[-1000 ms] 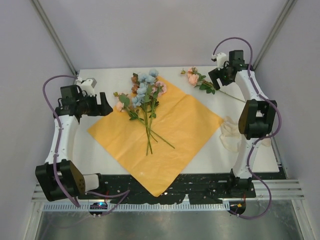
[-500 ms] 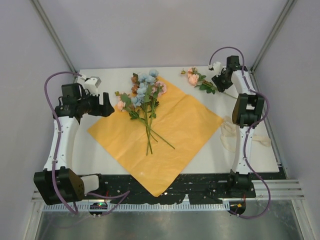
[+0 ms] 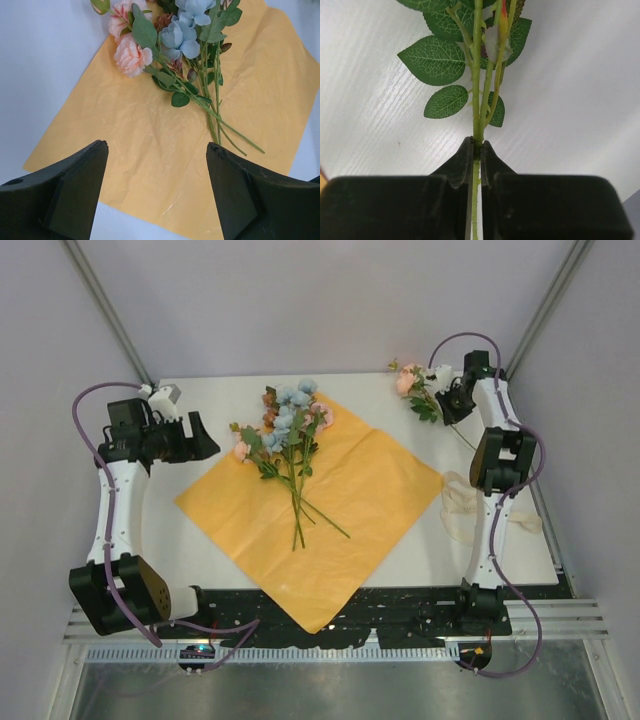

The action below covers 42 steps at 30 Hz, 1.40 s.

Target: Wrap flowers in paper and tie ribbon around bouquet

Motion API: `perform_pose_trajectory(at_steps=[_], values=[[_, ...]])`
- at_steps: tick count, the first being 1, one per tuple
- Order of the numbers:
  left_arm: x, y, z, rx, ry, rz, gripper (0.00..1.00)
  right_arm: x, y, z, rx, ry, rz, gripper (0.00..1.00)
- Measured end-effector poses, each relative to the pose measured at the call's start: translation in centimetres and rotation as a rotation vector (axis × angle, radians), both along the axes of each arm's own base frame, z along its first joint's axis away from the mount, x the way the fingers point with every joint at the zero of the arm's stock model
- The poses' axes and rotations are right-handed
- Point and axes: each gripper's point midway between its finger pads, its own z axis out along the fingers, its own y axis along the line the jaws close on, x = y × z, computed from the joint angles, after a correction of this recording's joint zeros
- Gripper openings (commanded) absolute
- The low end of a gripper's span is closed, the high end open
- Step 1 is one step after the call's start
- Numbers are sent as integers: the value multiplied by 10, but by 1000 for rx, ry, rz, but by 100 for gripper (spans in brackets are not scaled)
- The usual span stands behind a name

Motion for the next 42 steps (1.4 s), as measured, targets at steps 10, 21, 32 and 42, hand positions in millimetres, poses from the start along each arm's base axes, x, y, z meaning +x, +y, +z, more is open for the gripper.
perform_pose_trajectory(at_steps=[10, 21, 32, 42], values=[[2, -13, -13, -151, 63, 60, 77, -16, 24, 179, 425, -244, -326, 5], [20, -64, -96, -332, 326, 51, 78, -88, 207, 212, 938, -92, -381, 5], [10, -98, -175, -523, 428, 216, 75, -134, 278, 96, 913, 216, -409, 5], [44, -137, -179, -645, 367, 223, 58, -135, 285, 79, 896, 223, -382, 6]])
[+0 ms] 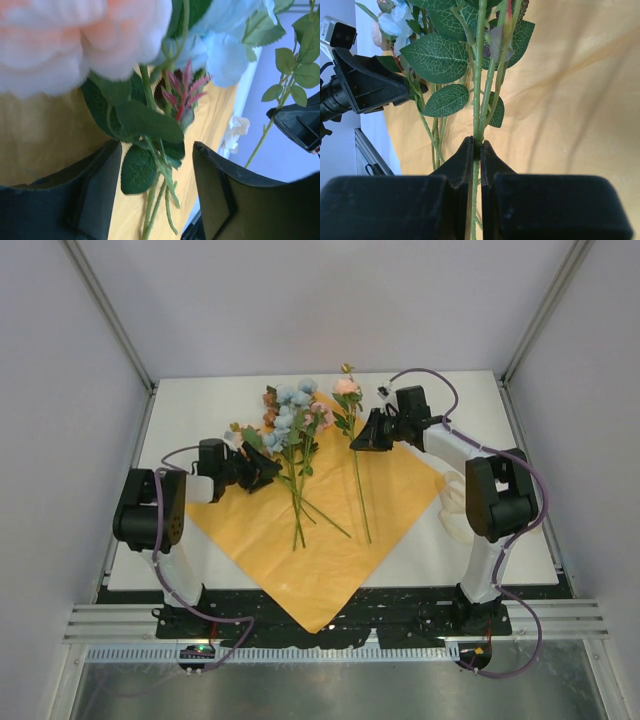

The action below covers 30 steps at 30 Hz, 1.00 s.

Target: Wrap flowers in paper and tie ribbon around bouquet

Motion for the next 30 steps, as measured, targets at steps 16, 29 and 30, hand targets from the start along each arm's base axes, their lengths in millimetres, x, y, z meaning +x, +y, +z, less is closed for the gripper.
perform_pose_trajectory(at_steps=[16, 29, 30], values=[[5, -2, 53, -70, -44, 22, 0, -1, 0, -9, -10, 15, 5, 5], [-13, -3, 163, 125, -209, -254, 0, 2, 42, 16, 103, 3, -27, 5], [-14, -3, 165, 135, -210, -271, 0, 2, 50, 19, 123, 2, -32, 6]])
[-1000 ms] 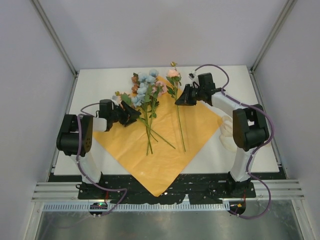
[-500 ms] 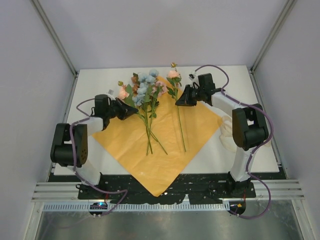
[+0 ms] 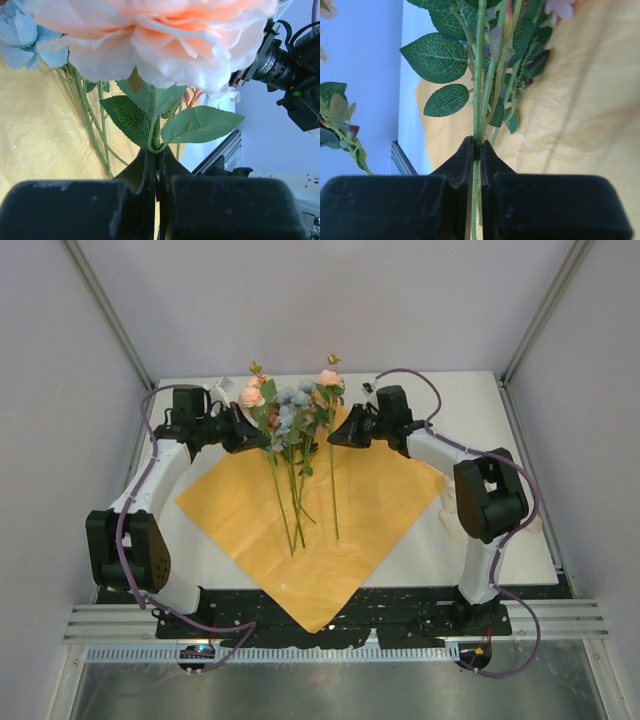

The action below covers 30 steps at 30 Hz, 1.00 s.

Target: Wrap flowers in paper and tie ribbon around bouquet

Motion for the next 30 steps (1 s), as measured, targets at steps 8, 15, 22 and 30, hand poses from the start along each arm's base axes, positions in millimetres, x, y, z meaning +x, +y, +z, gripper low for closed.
perform_pose_trajectory(at_steps=[8, 15, 22, 30], values=[[10, -4, 1, 56, 37, -90, 0, 6, 36, -24, 80, 67, -80, 5], [33, -17, -8, 67, 59, -128, 0, 8, 43, -81, 69, 184, -124, 25], [48, -47, -34, 57, 120, -173, 0, 6, 39, -93, 44, 200, -119, 59], [68, -66, -80, 82, 185, -205, 1, 3, 29, -85, 9, 161, -72, 67]])
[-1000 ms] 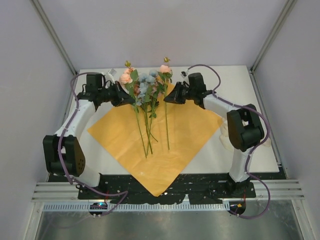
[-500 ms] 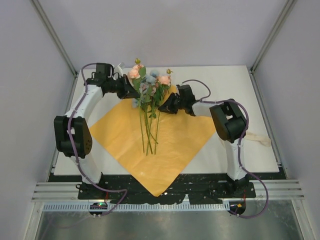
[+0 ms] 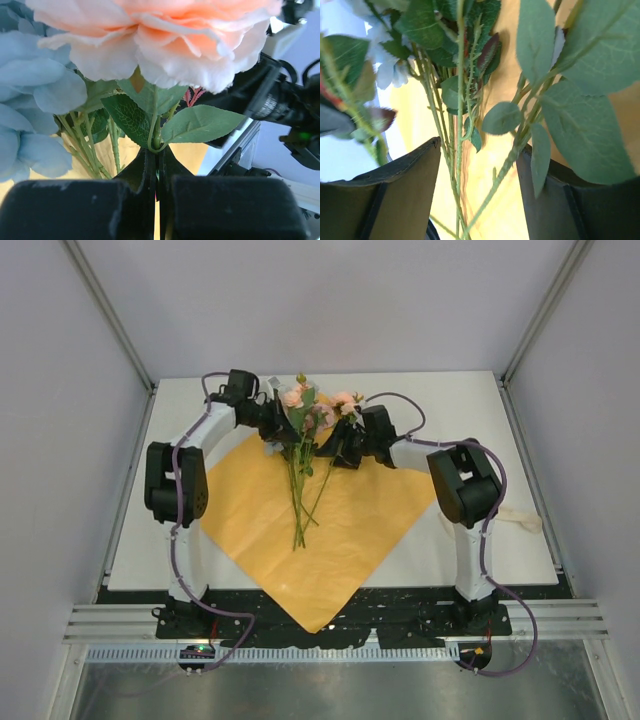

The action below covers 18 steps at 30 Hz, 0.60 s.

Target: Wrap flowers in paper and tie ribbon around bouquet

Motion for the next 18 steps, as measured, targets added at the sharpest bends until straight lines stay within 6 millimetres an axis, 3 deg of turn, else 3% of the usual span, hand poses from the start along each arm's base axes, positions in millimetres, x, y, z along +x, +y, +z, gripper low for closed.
perform_pose_trajectory(at_steps=[4, 9, 12, 18], values=[[9, -3, -11, 16, 0, 3, 2, -2, -5, 12, -24, -52, 41, 68], [23, -7, -6, 30, -43, 8, 4, -7, -14, 11, -77, -80, 82, 66], [28, -8, 0, 38, -78, 3, 25, -12, -21, 2, -125, -70, 100, 65], [29, -8, 2, 85, -118, -22, 52, -13, -30, -3, -194, -77, 127, 65]])
